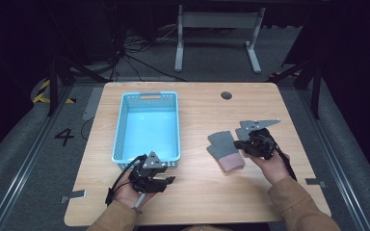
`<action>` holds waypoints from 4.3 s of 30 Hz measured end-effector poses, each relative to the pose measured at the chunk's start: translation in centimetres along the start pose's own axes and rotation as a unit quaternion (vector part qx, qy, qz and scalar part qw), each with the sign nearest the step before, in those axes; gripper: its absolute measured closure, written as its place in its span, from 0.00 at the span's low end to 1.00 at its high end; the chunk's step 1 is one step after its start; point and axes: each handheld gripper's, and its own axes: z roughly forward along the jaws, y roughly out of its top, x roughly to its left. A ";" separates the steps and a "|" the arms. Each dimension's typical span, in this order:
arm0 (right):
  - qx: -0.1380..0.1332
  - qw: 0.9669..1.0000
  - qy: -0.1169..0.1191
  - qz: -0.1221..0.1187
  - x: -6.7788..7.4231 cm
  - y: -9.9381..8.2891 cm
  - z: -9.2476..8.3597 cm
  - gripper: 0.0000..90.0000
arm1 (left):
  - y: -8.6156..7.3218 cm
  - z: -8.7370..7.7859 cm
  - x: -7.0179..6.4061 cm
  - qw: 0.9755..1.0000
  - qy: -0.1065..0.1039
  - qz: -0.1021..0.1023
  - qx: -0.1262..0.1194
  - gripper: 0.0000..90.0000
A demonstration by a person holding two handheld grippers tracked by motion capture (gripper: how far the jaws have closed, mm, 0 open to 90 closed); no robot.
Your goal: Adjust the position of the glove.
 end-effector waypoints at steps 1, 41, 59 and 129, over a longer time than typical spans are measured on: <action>0.000 1.000 0.002 -0.003 0.1 0.2 0.2 0.99 | 0.0 -0.1 0.0 1.000 -0.001 -0.001 -0.001 0.58; 0.065 0.998 0.010 -0.022 2.7 2.1 7.8 0.99 | 0.0 0.2 0.0 1.000 -0.005 0.002 0.000 0.59; 0.060 0.988 -0.116 0.082 -3.5 0.7 5.8 0.99 | 0.0 0.2 0.0 1.000 -0.004 0.003 0.001 0.59; 0.037 0.999 0.019 -0.008 1.9 1.8 3.7 0.99 | 1.1 1.0 -0.1 1.000 -0.015 0.020 -0.004 0.59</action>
